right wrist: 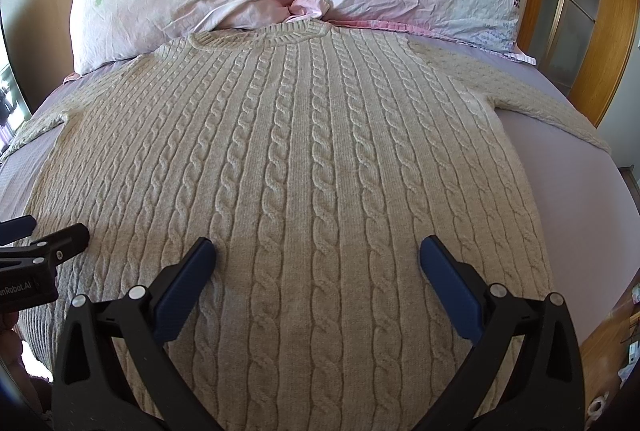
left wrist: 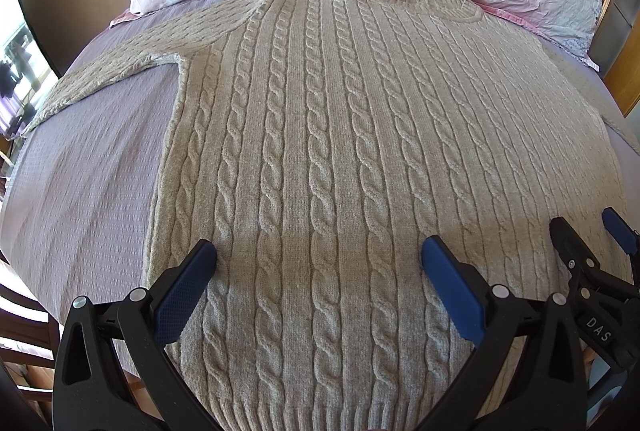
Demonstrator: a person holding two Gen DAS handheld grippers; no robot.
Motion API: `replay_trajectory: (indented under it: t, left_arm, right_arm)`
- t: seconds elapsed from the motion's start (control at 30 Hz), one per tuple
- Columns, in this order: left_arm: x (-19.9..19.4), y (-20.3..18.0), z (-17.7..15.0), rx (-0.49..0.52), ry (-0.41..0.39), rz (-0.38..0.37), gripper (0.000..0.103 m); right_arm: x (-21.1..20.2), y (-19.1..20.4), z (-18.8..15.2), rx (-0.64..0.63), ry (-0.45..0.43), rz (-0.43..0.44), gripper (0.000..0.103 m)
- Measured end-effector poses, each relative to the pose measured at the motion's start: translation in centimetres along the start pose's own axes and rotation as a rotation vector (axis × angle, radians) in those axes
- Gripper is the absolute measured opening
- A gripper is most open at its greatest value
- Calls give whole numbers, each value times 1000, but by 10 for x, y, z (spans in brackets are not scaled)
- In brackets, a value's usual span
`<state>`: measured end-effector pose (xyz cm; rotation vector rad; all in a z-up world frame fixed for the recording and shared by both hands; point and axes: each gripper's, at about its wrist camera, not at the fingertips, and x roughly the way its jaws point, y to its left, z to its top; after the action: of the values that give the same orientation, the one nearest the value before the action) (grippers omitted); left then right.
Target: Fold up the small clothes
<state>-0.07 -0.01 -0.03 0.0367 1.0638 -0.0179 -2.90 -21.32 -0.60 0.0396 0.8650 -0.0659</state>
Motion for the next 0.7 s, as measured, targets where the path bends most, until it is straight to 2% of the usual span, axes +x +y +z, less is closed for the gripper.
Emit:
replay_trajectory:
  t: [0.4,0.47,0.5,0.57,0.6,0.63,0.7]
  left_arm:
    - [-2,0,-1,-1,-8,0,102]
    - [-1,-2,0,-1,-16,0,102]
    - [-1,-2,0,1,-23,0,102]
    - [-6,1,-7,8,-55,-5,102]
    - [-9,1,-11,11,-76,-7,102]
    - [-10,1,-13,14,-102,-7,102]
    - [-11,0,-17,17,-145,-8,102]
  right_arm:
    - [1,-1,-1,-6,-18,2,101]
    - [0,-2,-3,-32,-33,29,101]
    - [-1,-6,-2,-59,-33,86,101]
    - [-3,-25,6,-57,-23,232,101]
    - [-6,-43,12,-6,-41,299,101]
    - [-13,-67,20,68,-81,325,101]
    - [-27,-131,35,259,-176,283,101]
